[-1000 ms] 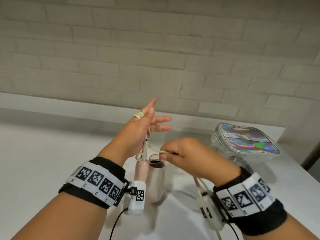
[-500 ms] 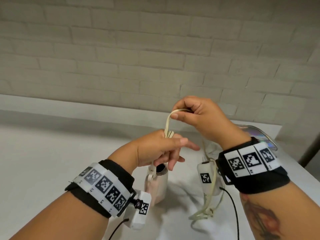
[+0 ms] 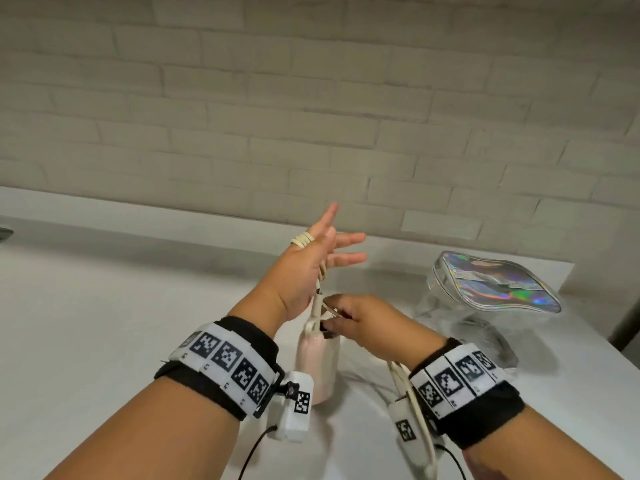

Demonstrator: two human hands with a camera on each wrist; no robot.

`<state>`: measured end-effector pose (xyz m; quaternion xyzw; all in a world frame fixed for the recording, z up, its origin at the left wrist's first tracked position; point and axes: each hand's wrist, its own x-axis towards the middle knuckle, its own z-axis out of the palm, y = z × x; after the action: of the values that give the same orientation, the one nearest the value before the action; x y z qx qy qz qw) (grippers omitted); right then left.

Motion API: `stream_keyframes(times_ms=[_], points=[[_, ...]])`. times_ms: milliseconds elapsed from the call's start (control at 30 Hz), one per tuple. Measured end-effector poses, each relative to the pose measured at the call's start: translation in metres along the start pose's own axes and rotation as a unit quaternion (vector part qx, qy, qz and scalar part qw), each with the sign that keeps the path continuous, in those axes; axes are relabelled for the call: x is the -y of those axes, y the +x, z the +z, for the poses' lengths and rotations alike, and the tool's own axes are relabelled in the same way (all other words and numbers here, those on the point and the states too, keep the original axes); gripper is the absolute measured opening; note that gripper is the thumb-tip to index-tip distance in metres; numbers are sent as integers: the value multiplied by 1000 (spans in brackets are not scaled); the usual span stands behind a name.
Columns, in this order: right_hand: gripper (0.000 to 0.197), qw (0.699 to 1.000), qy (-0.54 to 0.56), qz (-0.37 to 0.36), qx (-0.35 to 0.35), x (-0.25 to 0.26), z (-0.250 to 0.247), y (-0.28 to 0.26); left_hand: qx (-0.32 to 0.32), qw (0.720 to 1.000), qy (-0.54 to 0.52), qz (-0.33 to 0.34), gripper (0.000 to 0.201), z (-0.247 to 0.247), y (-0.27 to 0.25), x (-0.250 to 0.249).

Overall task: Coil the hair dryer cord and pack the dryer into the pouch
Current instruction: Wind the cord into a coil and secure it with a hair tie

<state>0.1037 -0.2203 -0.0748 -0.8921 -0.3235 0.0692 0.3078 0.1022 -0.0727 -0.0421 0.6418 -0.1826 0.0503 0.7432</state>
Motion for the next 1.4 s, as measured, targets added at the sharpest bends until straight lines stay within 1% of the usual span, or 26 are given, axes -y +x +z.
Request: stream_keyframes(times_ms=[33,100,200,267,300,333,367,433,500,533,567,600,633,667,733,800,867,933,967,1000,1033,1067,1167,1233,1333,1400], points=[[8,1000,-10,0,9,-3,-4,-4,-6,1000,30,-5,48,-4,1,1],[13,999,-37,-8,12,-4,-14,-15,-9,997,65,-26,48,-8,3,0],[18,998,-27,-52,-24,9,-34,-27,12,992,115,-54,46,-3,-1,-4],[16,995,10,-89,-43,22,-47,-34,36,985,149,-78,41,7,-7,-9],[16,993,4,-103,-53,30,-54,-36,50,978,181,-89,39,12,-10,-11],[16,991,-8,-117,-59,37,-60,-38,64,972,208,-94,43,16,-12,-13],[16,989,-11,-131,-69,41,-65,-40,75,966,227,-96,54,19,-14,-13],[10,984,15,-144,-100,44,-75,-40,123,970,183,-101,79,21,-16,-11],[4,980,38,-143,-131,42,-81,-36,200,970,88,-110,89,21,-19,-7],[6,980,55,-136,-137,39,-81,-32,235,963,65,-114,87,21,-21,-6],[10,978,73,-133,-141,36,-81,-28,259,957,63,-111,77,21,-23,-7],[12,976,94,-130,-145,33,-81,-25,268,956,65,-104,60,22,-25,-8],[15,974,111,-126,-151,30,-78,-21,266,956,67,-99,47,22,-27,-7],[15,972,132,-114,-154,25,-76,-16,260,958,67,-97,41,22,-28,-8],[11,967,188,-88,-148,16,-68,-10,251,963,47,-91,40,22,-30,-7],[14,961,237,-56,-130,3,-56,-9,250,965,21,-72,39,25,-30,-6],[19,969,225,-22,-103,-6,-36,-10,240,969,7,-55,41,31,-27,-4],[22,974,206,16,-88,-10,-13,-13,221,973,-40,-45,48,41,-25,1],[18,986,139,38,-88,-13,-3,-14,208,975,-73,-41,52,45,-23,4],[16,996,41,44,-71,-19,4,-13,192,975,-105,-39,56,48,-21,7],[23,996,-59,39,-56,-21,9,-15,170,976,-131,-38,59,49,-19,10],[28,991,-117,32,-48,-26,12,-15,142,978,-148,-33,62,49,-16,12],[19,985,-163,-14,-52,-28,10,-22,69,986,-145,-43,61,45,-11,14],[10,978,-197,-34,-55,-29,9,-25,43,991,-115,-49,62,43,-10,12],[9,978,-201,-40,-39,-21,0,-34,31,997,-49,-51,61,44,-5,8],[10,981,-186,-52,-24,-12,-9,-42,-6,998,15,-60,62,40,2,7]])
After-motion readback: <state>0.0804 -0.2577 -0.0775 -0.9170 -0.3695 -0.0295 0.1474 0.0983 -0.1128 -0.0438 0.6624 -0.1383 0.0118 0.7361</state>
